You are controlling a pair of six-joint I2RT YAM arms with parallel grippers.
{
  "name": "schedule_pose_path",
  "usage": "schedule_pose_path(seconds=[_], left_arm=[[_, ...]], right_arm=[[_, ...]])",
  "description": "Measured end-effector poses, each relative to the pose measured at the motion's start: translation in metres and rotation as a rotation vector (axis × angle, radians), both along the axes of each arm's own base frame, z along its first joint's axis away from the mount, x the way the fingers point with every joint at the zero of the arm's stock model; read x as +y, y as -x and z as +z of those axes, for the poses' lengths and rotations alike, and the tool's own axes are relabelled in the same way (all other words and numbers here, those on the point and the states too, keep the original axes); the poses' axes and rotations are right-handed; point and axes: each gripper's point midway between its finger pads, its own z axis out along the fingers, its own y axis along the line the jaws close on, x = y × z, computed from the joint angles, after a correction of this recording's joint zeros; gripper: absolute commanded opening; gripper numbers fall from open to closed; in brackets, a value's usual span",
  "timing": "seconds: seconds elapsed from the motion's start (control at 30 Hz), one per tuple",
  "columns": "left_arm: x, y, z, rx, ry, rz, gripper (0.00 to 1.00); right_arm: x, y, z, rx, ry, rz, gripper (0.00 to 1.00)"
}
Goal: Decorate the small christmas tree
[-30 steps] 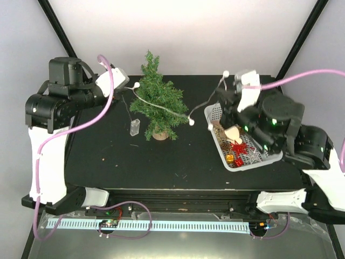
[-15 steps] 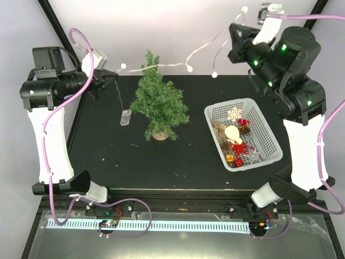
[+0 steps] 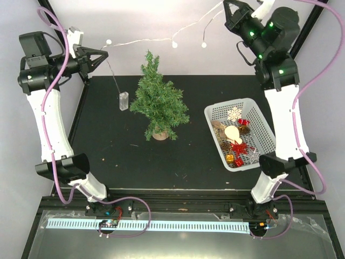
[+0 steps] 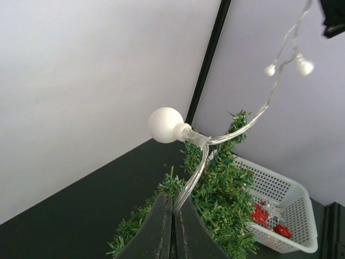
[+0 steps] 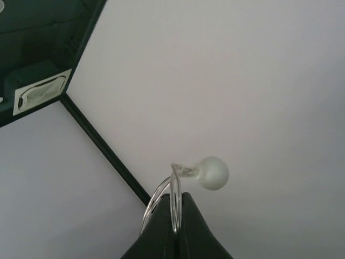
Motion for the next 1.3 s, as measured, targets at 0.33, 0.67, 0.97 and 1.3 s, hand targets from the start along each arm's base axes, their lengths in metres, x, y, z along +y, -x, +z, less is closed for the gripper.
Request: schedule_pose_path(seconds=[0.33,0.67,0.97,1.3], left_arm=[[0.014,-0.024,-0.002,0.073,0.113,-0.039,0.02],[0.036,-0.057,-0.032,0.182,0.184,-0.033,0.02],[0.039,-0.079,-0.081,0.262,0.111,0.018,0.02],[0.015,-0.096,-0.138,0.352,0.015,-0.017,0.01]], right_arm=[[0.015,-0.08,-0.06,0.131,-0.031,0.026,0.01],[0.012,-0.116,-0.104,0.203,0.021,0.01,0.01],[0.007,-0.144,-0.17,0.323,0.113,-0.019,0.01],[-0.013,-0.158,-0.224,0.438,0.186,-0.082,0.01]])
